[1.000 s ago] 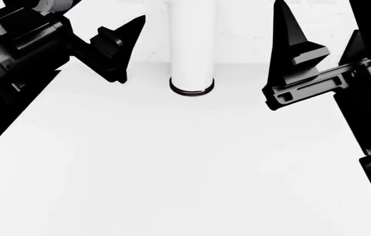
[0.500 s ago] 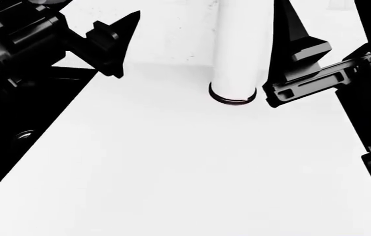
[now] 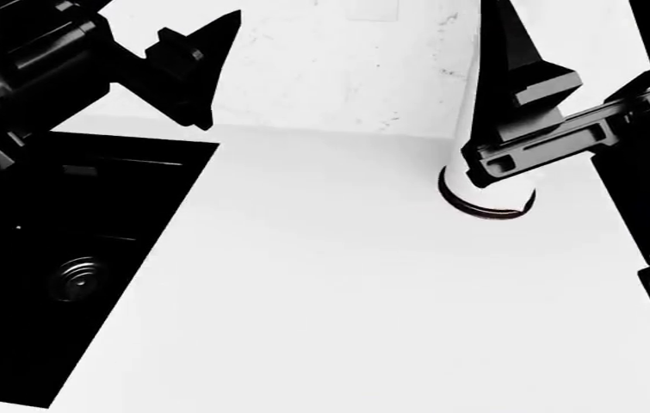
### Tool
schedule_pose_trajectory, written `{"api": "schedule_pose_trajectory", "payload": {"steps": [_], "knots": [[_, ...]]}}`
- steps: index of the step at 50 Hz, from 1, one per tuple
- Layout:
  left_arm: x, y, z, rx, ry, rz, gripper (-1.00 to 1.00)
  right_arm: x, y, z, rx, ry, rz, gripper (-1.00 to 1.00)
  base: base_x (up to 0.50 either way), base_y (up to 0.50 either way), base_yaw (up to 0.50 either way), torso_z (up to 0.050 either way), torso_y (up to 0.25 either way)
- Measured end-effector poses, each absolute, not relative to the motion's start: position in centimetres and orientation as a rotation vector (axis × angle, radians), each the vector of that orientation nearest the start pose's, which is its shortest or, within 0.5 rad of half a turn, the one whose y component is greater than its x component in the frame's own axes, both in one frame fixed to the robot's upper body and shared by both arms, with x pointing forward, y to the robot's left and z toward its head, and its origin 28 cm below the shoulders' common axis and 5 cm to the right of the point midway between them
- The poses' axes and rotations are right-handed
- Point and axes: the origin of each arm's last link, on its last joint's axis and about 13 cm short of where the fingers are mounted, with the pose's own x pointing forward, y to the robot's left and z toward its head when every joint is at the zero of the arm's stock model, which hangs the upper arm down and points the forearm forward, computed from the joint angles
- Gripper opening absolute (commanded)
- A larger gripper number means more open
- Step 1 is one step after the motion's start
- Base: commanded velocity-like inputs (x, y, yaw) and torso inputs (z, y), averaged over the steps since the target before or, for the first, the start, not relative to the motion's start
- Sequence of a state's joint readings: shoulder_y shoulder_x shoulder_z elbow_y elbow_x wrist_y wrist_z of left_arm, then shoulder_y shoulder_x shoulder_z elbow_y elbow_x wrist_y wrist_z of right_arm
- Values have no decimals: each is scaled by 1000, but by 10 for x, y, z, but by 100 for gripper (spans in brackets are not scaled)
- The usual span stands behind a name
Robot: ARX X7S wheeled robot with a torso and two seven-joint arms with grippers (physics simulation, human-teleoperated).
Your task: Pick the mango, radish from the counter and place them in the cabinet. Then close the cabinet.
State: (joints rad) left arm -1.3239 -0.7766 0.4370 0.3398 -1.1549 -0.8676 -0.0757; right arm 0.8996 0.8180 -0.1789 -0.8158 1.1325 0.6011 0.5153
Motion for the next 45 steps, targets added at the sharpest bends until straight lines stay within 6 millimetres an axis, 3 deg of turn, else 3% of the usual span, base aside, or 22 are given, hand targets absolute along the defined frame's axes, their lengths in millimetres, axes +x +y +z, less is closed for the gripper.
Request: {"api": "schedule_pose_trajectory", "payload": {"steps": [8, 14, 45], "knots": [[265, 263, 350, 252, -284, -558, 100, 199, -133, 307, -81, -622, 314, 100, -23, -3, 0, 0, 0], [265, 263, 350, 251, -284, -559, 100, 199, -134, 308, -75, -618, 302, 100, -462, -21, 0, 0, 2], [264, 264, 348, 242, -287, -551, 100, 199, -136, 308, -65, -623, 280, 100, 46, 31, 0, 0, 0]]}}
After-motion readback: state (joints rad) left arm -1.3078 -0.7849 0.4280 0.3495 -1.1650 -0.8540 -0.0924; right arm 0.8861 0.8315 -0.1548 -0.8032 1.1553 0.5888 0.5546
